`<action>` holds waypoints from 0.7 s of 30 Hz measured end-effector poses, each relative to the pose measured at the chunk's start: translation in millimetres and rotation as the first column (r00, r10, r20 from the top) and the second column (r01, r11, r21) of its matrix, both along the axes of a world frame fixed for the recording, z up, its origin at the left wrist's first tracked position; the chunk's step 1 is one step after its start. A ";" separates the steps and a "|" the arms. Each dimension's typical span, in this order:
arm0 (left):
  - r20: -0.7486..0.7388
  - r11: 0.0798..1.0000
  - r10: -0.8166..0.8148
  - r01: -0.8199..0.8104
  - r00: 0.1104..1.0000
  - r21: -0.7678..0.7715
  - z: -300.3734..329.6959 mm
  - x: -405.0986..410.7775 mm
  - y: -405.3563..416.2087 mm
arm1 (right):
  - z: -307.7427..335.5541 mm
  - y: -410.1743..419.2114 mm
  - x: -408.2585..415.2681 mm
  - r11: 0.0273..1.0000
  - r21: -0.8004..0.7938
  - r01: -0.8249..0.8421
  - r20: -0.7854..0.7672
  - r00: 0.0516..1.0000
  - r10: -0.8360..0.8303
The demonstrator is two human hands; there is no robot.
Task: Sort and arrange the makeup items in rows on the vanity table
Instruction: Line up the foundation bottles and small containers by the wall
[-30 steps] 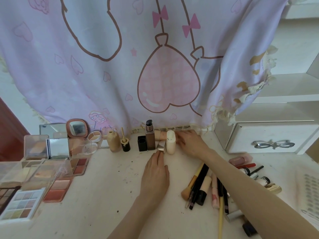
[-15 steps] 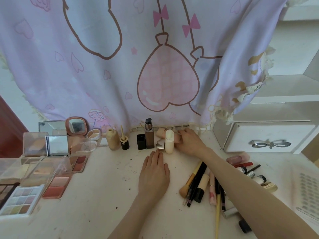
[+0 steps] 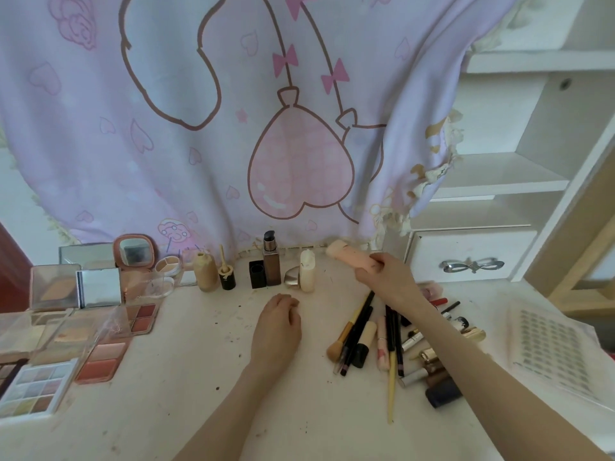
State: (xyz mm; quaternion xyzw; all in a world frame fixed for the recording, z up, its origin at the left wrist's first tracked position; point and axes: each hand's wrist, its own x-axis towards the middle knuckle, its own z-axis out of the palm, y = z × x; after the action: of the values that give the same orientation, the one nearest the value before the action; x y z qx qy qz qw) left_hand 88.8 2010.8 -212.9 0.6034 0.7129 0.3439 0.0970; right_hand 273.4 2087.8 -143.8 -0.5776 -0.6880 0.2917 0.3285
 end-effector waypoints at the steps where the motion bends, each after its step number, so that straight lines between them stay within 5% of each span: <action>1: 0.073 0.999 0.018 -0.021 0.997 0.032 3.8 -0.9 -2.6 | 3.9 -7.1 4.7 1.000 -0.007 0.013 -0.062 0.998 -0.013; 3: 0.138 0.990 -0.007 -0.013 0.990 0.140 15.8 0.8 -7.9 | 11.1 -19.7 13.1 0.999 -0.036 0.003 -0.170 0.985 -0.010; 7: 0.171 0.924 -0.326 0.274 0.930 0.267 52.3 9.0 -13.0 | 22.0 -40.8 23.4 0.952 -0.186 -0.242 -0.389 0.908 0.155; 13: 0.162 0.861 -0.443 0.368 0.882 0.352 89.3 5.1 -22.3 | 25.3 -50.1 38.4 0.768 -0.287 -0.572 -0.777 0.609 0.162; 17: 0.122 0.815 -0.523 0.454 0.843 0.361 100.3 11.5 -28.1 | 22.1 -48.0 37.9 0.733 -0.350 -0.584 -0.875 0.484 -0.032; 21: 0.106 0.796 -0.529 0.450 0.842 0.405 105.0 10.8 -27.0 | 23.7 -47.9 39.3 0.625 -0.342 -0.701 -0.860 0.501 0.091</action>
State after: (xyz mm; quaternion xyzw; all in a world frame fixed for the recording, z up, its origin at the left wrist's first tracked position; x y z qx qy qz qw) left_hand 99.6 1983.8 -107.9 0.7344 0.4401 0.4958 0.1456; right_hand 312.7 2039.9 -120.1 -0.2746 -0.4442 0.8055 0.2802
